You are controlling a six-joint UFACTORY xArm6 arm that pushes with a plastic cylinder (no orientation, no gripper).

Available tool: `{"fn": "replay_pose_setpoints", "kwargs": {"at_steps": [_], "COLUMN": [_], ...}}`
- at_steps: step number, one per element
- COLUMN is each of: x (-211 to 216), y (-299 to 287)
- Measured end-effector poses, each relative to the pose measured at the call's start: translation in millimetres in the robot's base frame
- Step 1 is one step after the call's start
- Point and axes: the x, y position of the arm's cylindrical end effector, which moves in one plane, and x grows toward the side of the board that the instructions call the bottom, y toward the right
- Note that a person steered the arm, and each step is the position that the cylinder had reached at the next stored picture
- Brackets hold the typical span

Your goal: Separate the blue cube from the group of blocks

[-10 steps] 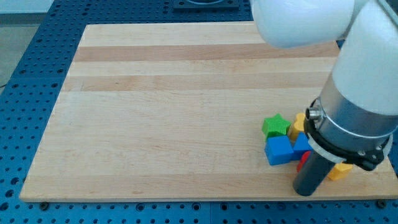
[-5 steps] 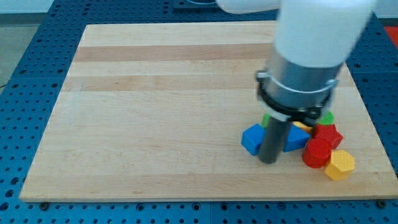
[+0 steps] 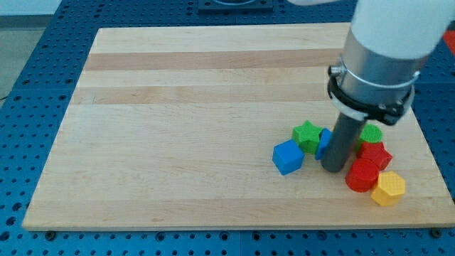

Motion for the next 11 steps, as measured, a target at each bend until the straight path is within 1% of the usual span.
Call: {"fn": "replay_pose_setpoints", "kwargs": {"at_steps": [1, 2, 3, 4, 5, 6, 7, 8, 11], "x": [-8.9, -9.6, -15.7, 16.2, 38.1, 38.1, 53.7, 87.8, 87.7], "y": [-27.8, -31.3, -64.5, -137.9, -171.8, -152.9, -112.4, -118.7, -201.9]}}
